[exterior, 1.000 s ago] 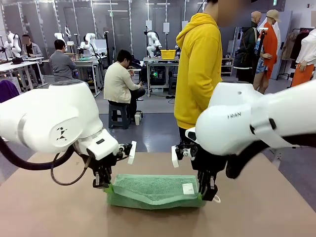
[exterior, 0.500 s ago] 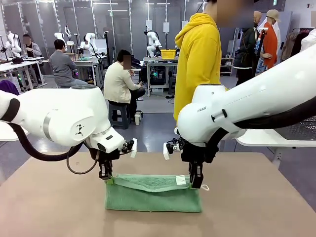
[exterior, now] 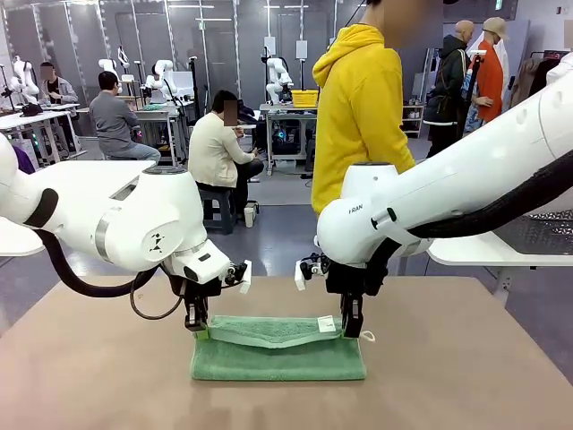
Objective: Fold the towels and place them in the basket.
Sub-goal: When a person lays out a Towel with hook on the table, fold it in half twice.
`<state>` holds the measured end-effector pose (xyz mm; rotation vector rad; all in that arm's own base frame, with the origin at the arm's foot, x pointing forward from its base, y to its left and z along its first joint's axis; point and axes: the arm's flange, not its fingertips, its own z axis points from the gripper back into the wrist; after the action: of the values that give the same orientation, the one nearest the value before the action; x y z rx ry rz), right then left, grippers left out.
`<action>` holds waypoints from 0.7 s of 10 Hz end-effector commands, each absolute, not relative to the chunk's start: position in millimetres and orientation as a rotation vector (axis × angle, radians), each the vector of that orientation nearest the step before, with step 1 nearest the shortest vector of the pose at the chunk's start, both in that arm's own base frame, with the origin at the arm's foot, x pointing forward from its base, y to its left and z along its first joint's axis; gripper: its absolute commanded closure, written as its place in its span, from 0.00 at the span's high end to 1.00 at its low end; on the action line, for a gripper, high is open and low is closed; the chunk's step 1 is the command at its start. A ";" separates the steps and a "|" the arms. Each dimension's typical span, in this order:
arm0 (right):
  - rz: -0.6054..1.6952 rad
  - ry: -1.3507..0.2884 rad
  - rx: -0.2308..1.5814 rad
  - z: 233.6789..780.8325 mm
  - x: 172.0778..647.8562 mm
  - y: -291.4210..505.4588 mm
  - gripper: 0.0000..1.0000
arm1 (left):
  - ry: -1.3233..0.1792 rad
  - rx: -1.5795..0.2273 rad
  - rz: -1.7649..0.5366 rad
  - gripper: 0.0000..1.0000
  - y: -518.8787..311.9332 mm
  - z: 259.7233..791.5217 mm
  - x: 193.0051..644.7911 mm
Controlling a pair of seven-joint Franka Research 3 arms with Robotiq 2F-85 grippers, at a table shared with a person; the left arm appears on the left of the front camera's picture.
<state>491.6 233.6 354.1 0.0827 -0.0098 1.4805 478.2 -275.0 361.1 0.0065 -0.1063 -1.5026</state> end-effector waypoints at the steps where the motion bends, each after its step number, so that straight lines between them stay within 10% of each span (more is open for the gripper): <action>1: 1.491 -0.002 0.084 353.9 487.8 235.6 0.00 | -0.108 0.009 -1.482 0.00 -273.7 363.0 477.1; 7: 1.452 0.002 0.028 347.1 516.8 237.9 0.13 | -0.088 0.070 -1.537 0.04 -295.9 354.4 505.8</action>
<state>505.0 232.3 355.8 0.0520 -0.0329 1.4793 490.0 -285.0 357.9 0.0583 -0.1009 -1.5320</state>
